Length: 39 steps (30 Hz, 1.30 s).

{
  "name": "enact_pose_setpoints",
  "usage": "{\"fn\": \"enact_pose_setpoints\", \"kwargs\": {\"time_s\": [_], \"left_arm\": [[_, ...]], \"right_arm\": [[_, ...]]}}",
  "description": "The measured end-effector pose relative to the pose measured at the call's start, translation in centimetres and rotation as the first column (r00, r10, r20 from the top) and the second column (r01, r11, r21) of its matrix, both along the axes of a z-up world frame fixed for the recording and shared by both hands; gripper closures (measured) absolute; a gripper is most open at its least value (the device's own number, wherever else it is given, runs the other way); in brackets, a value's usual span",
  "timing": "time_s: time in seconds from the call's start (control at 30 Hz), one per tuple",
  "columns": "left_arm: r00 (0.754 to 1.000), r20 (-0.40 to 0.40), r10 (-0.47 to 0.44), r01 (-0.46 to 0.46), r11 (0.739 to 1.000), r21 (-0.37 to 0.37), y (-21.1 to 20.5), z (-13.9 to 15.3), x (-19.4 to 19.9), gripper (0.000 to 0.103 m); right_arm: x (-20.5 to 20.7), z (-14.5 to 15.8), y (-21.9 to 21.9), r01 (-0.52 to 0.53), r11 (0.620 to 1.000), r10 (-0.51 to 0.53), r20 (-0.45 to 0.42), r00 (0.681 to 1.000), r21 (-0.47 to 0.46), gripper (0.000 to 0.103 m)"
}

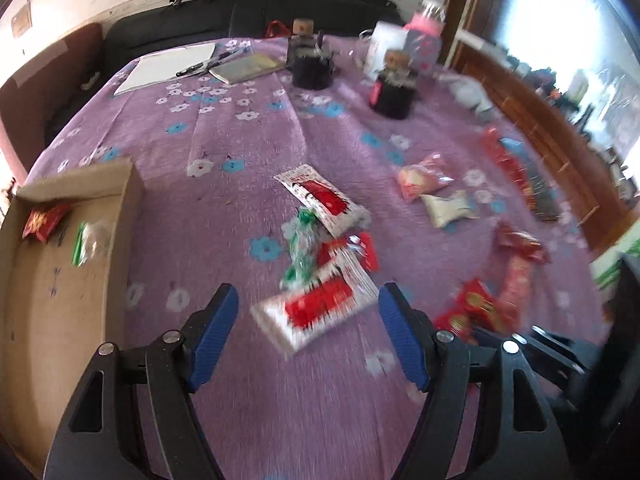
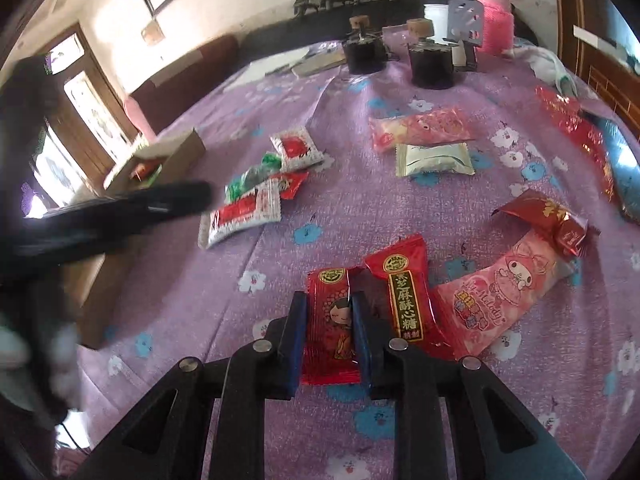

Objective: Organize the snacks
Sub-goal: 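Grasp white-and-red packet with left tool while right tool grasps red cartoon packet, then carry both packets into the cardboard box and open both tools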

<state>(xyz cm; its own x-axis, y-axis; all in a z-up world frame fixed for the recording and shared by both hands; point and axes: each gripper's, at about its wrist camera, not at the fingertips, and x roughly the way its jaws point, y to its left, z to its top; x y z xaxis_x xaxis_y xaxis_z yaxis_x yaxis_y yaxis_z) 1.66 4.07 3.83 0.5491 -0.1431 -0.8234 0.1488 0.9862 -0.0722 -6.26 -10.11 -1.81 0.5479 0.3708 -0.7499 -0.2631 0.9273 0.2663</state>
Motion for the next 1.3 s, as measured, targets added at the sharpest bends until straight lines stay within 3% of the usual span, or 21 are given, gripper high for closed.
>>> {"fn": "enact_pose_setpoints", "kwargs": {"time_s": [0.1,0.13,0.17,0.23,0.27,0.33,0.47,0.63,0.73,0.77,0.83,1.03,1.1,1.17,1.3], "left_arm": [[1.000,-0.015,-0.008,0.008,0.999,0.050,-0.9,-1.1,1.2,0.031],[0.999,-0.030,-0.021,0.023,0.997,0.076,-1.2,-1.5,1.4,0.036],[0.999,-0.046,-0.030,0.035,0.994,0.103,-1.5,-1.9,1.3,0.058],[0.996,-0.080,-0.050,0.057,0.994,0.098,-1.7,-2.1,0.8,0.075],[0.994,-0.090,-0.060,0.069,0.993,0.100,-1.6,-2.0,0.2,0.076],[0.989,-0.112,-0.095,0.106,0.989,0.102,-1.4,-1.8,-1.1,0.076],[0.972,-0.136,-0.189,0.196,0.980,0.036,0.1,-1.4,-4.4,0.076],[0.982,-0.055,-0.179,0.180,0.984,0.001,2.0,0.0,-6.7,0.074],[0.986,-0.024,-0.166,0.166,0.986,-0.034,2.4,-0.1,-6.8,0.041],[0.986,-0.016,-0.164,0.163,0.986,-0.043,2.4,-0.2,-6.8,0.040],[0.984,-0.010,-0.176,0.175,0.984,-0.044,1.9,-0.6,-6.5,0.040],[0.982,-0.027,-0.188,0.190,0.979,0.070,-0.6,-2.5,-6.3,0.040],[0.985,-0.009,-0.172,0.172,0.981,0.091,-0.8,-2.7,-6.4,0.047],[0.986,-0.010,-0.169,0.169,0.982,0.085,-0.9,-2.5,-6.5,0.072],[0.987,-0.016,-0.158,0.159,0.985,0.068,-0.3,-2.5,-6.9,0.072]], "right_arm": [[-0.1,0.0,-0.3,-0.001,1.000,0.000,0.009,1.000,0.025,0.080],[-0.1,0.0,-0.3,-0.002,1.000,0.002,0.009,1.000,0.028,0.080],[-0.1,0.0,-0.4,-0.003,0.999,0.002,0.009,1.000,0.035,0.080],[-0.1,-0.1,-0.6,-0.004,0.999,0.004,0.007,1.000,0.043,0.080],[-0.1,-0.1,-0.6,-0.007,0.999,0.007,0.006,1.000,0.047,0.080],[-0.1,-0.1,-0.8,-0.011,0.998,0.010,0.003,1.000,0.054,0.080],[-0.3,-0.1,-1.0,-0.024,0.997,0.024,-0.003,1.000,0.069,0.077],[-0.3,-0.1,-0.8,-0.037,0.997,0.037,0.001,0.999,0.069,0.072],[-0.6,-0.1,-0.3,-0.042,0.998,0.042,0.015,0.999,0.039,0.070],[-0.6,0.0,-0.1,-0.046,0.998,0.045,0.020,0.999,0.030,0.070],[-0.7,0.0,0.1,-0.050,0.999,0.049,0.024,0.998,0.021,0.070],[-0.9,0.0,0.5,-0.049,0.999,0.049,0.036,0.998,-0.013,0.070],[-1.0,0.0,0.6,-0.048,0.999,0.049,0.041,0.998,-0.024,0.070],[-1.0,0.0,0.7,-0.049,0.998,0.050,0.044,0.998,-0.035,0.069],[-1.0,0.0,0.8,-0.048,0.998,0.051,0.047,0.998,-0.049,0.070]]}}
